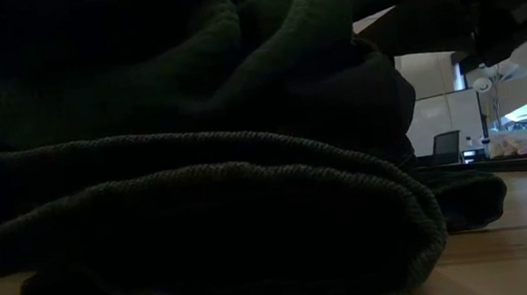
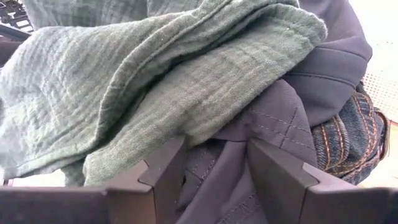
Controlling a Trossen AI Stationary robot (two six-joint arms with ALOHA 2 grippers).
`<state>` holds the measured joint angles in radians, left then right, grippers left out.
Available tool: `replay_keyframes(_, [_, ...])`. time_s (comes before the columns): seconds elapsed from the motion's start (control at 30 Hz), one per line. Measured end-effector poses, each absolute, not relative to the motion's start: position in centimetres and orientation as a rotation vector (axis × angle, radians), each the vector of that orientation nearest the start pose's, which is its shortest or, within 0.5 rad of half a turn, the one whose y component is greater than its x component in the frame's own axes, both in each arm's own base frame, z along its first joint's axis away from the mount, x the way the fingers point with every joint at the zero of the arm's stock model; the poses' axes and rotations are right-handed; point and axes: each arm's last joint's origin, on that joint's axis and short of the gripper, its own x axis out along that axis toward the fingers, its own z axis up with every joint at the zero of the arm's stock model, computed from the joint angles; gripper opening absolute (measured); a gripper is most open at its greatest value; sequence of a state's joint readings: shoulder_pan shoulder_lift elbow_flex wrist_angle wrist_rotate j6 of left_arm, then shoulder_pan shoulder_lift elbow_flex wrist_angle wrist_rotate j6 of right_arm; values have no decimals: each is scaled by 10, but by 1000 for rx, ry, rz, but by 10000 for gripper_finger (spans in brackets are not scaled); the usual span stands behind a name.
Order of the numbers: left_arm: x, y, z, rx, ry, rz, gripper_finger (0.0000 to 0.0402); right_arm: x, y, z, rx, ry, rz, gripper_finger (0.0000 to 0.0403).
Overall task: Sort clothes
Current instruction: Put the green shirt into the white bin
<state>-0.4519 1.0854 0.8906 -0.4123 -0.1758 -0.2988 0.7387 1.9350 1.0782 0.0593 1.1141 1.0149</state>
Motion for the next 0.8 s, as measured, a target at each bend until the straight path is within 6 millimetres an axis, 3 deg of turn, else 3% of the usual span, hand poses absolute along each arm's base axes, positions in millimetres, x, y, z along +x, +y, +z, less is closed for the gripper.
replay_keyframes(0.2, [224, -101, 270, 122, 694, -178, 188, 296, 234, 147, 344, 246, -537, 188])
replay_keyframes(0.47, [242, -115, 245, 87, 791, -323, 188, 295, 234, 147, 345, 246, -537, 188])
replay_keyframes(0.7, [248, -113, 219, 313, 904, -182, 184, 296, 234, 147, 345, 246, -537, 188])
replay_keyframes(0.8, [251, -113, 212, 387, 917, -161, 158, 296, 234, 147, 345, 246, -537, 188])
